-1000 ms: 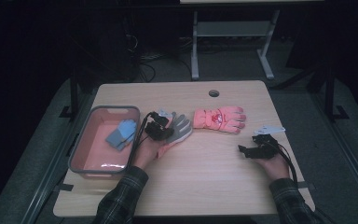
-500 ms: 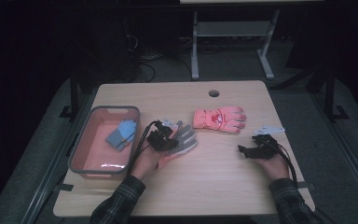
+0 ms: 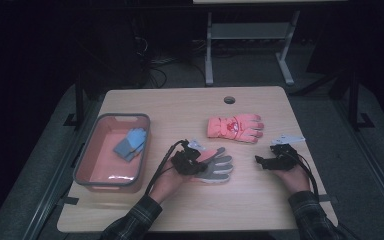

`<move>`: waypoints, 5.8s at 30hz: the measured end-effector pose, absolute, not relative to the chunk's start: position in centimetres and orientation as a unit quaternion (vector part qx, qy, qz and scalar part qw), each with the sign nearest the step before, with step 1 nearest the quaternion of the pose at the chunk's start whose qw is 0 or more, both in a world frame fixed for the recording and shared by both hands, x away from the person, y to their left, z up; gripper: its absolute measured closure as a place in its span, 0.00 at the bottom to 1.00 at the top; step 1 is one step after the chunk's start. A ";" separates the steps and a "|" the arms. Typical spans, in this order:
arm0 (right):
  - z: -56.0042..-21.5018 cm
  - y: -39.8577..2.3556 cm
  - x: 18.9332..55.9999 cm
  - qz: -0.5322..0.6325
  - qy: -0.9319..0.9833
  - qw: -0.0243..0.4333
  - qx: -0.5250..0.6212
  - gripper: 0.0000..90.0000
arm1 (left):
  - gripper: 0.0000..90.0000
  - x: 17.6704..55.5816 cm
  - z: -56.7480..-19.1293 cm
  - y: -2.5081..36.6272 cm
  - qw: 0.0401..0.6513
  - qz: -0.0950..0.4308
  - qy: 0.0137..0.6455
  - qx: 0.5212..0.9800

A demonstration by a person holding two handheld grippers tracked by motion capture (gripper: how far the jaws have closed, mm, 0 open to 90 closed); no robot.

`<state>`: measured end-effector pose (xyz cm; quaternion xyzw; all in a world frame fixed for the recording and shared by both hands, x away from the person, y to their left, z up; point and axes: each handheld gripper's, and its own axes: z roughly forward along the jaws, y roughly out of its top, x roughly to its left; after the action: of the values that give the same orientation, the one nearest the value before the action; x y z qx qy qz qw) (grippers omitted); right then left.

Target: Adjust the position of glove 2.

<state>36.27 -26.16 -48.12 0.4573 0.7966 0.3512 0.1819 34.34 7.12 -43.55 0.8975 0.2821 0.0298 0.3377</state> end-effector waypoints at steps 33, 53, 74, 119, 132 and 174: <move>-47.9 -26.4 36.2 0.355 0.794 0.182 0.459 0.25 | 0.99 34.5 -43.5 9.8 0.331 0.028 0.326 0.885; -47.9 -26.2 36.3 0.354 0.795 0.178 0.459 0.25 | 0.61 34.2 -44.9 12.3 0.333 0.114 0.345 0.870; -44.7 -23.9 39.2 0.407 0.788 0.119 0.446 0.99 | 0.14 36.9 -47.9 13.1 0.364 0.147 0.335 0.856; -45.0 -15.0 47.4 0.403 0.770 0.077 0.490 0.77 | 0.14 36.8 -47.8 13.1 0.363 0.144 0.338 0.856; -42.5 -17.1 45.7 0.413 0.782 0.082 0.461 0.86 | 0.14 36.8 -47.8 13.1 0.363 0.144 0.338 0.856; -35.3 -18.5 34.0 0.466 0.816 0.078 0.334 0.90 | 0.14 36.8 -47.8 13.1 0.363 0.145 0.338 0.856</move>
<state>34.03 -18.53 -35.33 0.3337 0.8159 0.4657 0.0776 36.84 13.06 -47.82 0.8561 0.3376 0.1448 0.3635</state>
